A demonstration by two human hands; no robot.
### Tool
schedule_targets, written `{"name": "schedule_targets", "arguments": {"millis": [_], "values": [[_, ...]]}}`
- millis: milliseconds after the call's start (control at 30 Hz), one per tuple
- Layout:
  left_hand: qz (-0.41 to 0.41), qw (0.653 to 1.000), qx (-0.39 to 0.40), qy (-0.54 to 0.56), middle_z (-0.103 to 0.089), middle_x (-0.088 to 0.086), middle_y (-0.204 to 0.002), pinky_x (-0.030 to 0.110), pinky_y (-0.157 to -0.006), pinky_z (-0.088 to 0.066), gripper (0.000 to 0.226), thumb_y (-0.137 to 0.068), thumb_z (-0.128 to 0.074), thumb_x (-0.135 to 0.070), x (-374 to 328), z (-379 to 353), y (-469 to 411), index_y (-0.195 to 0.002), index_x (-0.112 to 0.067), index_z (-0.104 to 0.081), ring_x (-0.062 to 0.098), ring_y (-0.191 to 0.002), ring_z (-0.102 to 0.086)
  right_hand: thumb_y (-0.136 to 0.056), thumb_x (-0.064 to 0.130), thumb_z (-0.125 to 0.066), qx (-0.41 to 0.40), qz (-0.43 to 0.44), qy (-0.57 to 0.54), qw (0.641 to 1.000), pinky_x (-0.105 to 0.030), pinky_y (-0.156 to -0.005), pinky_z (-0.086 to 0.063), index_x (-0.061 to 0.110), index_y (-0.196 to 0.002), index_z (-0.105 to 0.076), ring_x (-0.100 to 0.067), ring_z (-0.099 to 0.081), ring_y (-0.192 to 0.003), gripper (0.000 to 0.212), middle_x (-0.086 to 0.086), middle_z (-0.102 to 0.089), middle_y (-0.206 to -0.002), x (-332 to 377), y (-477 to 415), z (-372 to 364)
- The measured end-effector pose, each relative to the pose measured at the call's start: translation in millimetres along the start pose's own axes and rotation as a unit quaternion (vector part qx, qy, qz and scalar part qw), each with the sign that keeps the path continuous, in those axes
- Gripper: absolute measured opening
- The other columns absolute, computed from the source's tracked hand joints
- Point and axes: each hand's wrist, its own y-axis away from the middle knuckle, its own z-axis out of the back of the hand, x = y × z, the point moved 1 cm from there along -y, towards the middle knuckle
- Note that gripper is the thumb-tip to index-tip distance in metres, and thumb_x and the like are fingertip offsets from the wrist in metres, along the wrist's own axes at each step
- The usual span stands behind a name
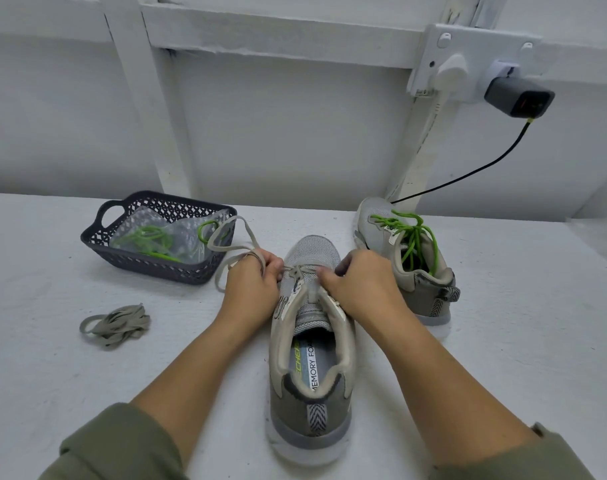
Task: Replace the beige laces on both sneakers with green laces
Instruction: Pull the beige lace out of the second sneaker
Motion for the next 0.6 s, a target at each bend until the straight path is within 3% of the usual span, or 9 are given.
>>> {"name": "schedule_targets", "arguments": {"millis": [133,233,333,467,533,600], "values": [[-0.033,0.999,0.012,-0.022,-0.058,-0.008,-0.072,0.000,-0.061,-0.032,0.010,-0.095,-0.057,-0.014,-2,3,0,-0.085,-0.017,-0.060,-0.005,-0.067,-0.048,-0.097,0.018,-0.050,0.049,0.036,0.013,0.998,-0.022,-0.068,-0.034,0.017,-0.107,-0.067,-0.024,-0.059,-0.095,0.019,-0.010,-0.064,-0.107,-10,-4,9],[-0.046,0.999,0.016,0.005,-0.061,-0.012,-0.075,0.001,-0.062,-0.036,0.007,-0.092,-0.061,-0.016,0,2,1,-0.090,-0.018,-0.068,-0.005,-0.070,-0.053,-0.095,0.020,-0.057,0.036,0.077,0.015,0.996,-0.023,-0.068,-0.030,0.022,-0.109,-0.064,-0.020,-0.050,-0.084,0.016,-0.010,-0.057,-0.106,-17,-5,5],[-0.052,0.998,0.025,0.029,-0.061,-0.018,-0.080,0.004,-0.065,-0.040,0.007,-0.089,-0.066,-0.018,3,2,2,-0.091,-0.021,-0.072,-0.004,-0.073,-0.057,-0.097,0.021,-0.051,0.031,0.099,0.032,0.994,-0.026,-0.074,-0.033,0.020,-0.118,-0.059,-0.024,-0.051,-0.094,0.022,-0.005,-0.042,-0.105,-18,-4,0],[-0.035,0.999,0.006,0.030,-0.065,-0.004,-0.076,0.020,-0.065,-0.037,0.011,-0.092,-0.063,-0.014,-1,-3,5,-0.082,-0.019,-0.063,0.010,-0.071,-0.057,-0.098,0.020,-0.041,0.084,0.115,0.096,0.985,-0.035,-0.086,-0.040,0.007,-0.112,-0.053,-0.033,-0.048,-0.106,0.022,-0.015,-0.041,-0.118,-13,-11,0],[-0.033,0.999,-0.005,0.039,-0.064,-0.003,-0.079,0.019,-0.065,-0.035,0.012,-0.093,-0.058,-0.011,-2,-3,6,-0.083,-0.016,-0.060,0.013,-0.075,-0.056,-0.099,0.024,-0.039,0.127,0.126,0.122,0.976,-0.036,-0.087,-0.040,0.009,-0.103,-0.049,-0.033,-0.046,-0.106,0.018,-0.018,-0.042,-0.116,-6,-15,4],[-0.035,0.998,-0.020,0.047,-0.062,-0.006,-0.078,0.009,-0.063,-0.035,0.013,-0.094,-0.056,-0.008,0,-1,7,-0.084,-0.016,-0.059,0.008,-0.075,-0.055,-0.100,0.025,-0.038,0.128,0.160,0.115,0.972,-0.033,-0.076,-0.040,0.011,-0.088,-0.048,-0.028,-0.048,-0.088,0.021,-0.015,-0.047,-0.099,3,-17,12]]}}
